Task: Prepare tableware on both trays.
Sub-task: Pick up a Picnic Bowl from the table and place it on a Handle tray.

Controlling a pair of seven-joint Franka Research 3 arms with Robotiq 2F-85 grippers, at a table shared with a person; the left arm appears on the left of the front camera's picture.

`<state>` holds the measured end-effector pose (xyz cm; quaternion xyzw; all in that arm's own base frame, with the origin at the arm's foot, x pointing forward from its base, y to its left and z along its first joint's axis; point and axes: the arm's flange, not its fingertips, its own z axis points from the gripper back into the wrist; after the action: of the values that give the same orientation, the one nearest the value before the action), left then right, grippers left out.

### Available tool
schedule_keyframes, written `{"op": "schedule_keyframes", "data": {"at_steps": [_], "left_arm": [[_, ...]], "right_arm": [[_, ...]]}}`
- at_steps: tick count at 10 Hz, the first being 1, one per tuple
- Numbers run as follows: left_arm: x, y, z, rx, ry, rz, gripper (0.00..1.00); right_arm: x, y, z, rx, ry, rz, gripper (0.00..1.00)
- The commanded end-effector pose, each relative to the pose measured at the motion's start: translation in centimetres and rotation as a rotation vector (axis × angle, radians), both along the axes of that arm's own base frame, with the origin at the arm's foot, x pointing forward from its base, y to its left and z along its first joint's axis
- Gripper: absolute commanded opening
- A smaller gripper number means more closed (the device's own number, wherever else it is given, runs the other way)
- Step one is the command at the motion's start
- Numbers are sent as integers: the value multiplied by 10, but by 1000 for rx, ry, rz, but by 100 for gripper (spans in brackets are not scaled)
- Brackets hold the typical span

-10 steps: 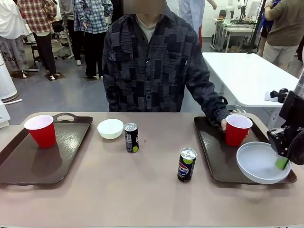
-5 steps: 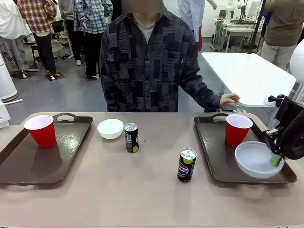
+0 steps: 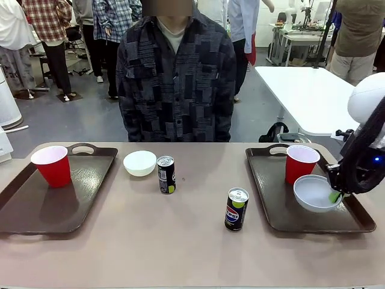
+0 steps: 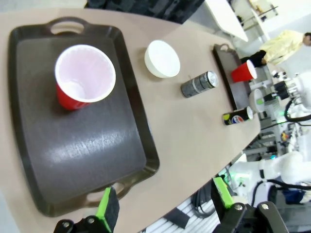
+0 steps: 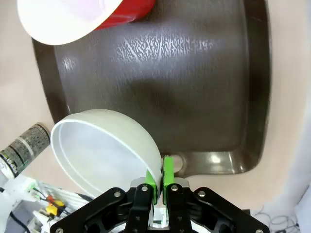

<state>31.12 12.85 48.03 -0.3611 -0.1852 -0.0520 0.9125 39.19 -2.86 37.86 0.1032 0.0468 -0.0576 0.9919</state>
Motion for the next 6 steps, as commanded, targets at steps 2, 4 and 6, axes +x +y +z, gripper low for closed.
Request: {"op": "schedule_keyframes", "data": {"at_steps": [2,4,6], "left_arm": [[-1,1,0,-15,-10,-6,100],[-1,1,0,-15,-10,-6,100],[-1,1,0,-15,-10,-6,100]], "right_arm": [[13,-1,-5,48,-22,15,8],[17,-2,-20,43,-10,10,8],[20,0,-38,15,8,-2,8]]}}
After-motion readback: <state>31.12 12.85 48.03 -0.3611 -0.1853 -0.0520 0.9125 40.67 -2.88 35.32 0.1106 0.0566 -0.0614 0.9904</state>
